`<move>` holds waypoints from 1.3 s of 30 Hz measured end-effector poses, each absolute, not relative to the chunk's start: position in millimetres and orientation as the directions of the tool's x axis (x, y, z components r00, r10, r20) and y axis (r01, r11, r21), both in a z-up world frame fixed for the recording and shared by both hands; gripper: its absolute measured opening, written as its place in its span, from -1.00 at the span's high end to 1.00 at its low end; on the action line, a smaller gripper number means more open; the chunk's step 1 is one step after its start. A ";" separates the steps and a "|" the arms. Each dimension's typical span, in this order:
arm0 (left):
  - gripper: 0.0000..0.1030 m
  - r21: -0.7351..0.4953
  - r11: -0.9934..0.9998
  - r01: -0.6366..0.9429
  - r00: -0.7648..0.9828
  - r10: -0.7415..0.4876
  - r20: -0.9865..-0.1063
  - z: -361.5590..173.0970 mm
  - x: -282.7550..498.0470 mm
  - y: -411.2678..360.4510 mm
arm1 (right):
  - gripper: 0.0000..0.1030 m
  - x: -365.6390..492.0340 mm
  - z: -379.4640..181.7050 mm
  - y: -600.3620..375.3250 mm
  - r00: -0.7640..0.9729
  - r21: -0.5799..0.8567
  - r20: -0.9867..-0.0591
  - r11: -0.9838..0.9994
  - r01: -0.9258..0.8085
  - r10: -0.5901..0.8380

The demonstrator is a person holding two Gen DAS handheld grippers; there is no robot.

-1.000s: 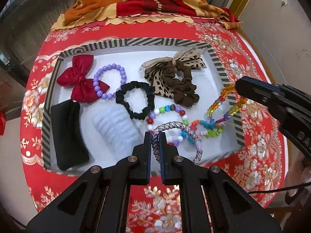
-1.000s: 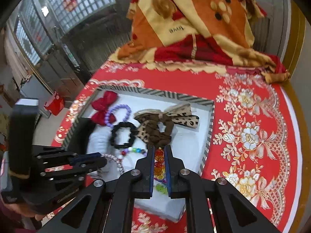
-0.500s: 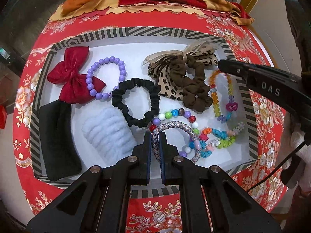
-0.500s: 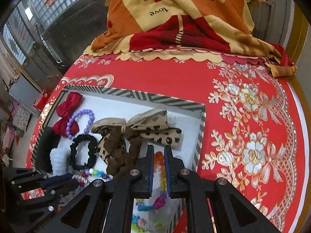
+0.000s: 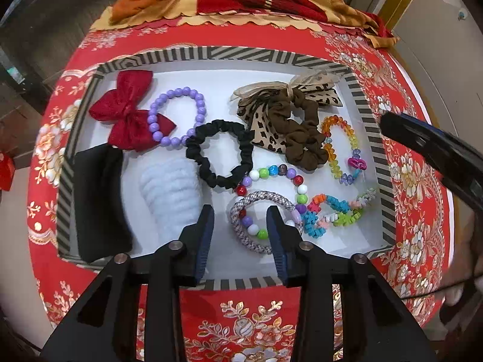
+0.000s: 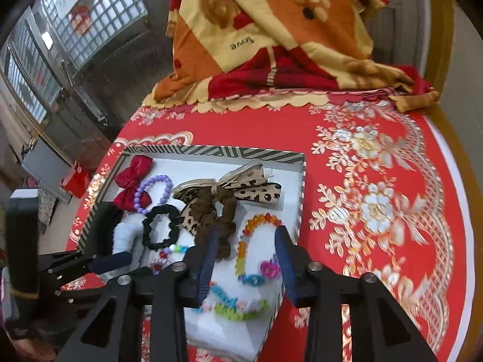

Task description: Organize jewelry

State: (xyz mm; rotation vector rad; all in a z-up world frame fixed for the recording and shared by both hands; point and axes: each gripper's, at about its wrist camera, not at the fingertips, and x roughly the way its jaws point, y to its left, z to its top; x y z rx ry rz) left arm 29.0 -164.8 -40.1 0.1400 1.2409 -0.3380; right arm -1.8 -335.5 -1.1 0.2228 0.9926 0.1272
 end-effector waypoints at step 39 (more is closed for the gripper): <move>0.30 -0.035 0.977 0.210 0.499 -0.138 -0.856 36.5 -30.8 -88.1 | 0.13 -84.2 41.9 -252.5 0.605 0.206 -0.784 0.978 0.047 0.136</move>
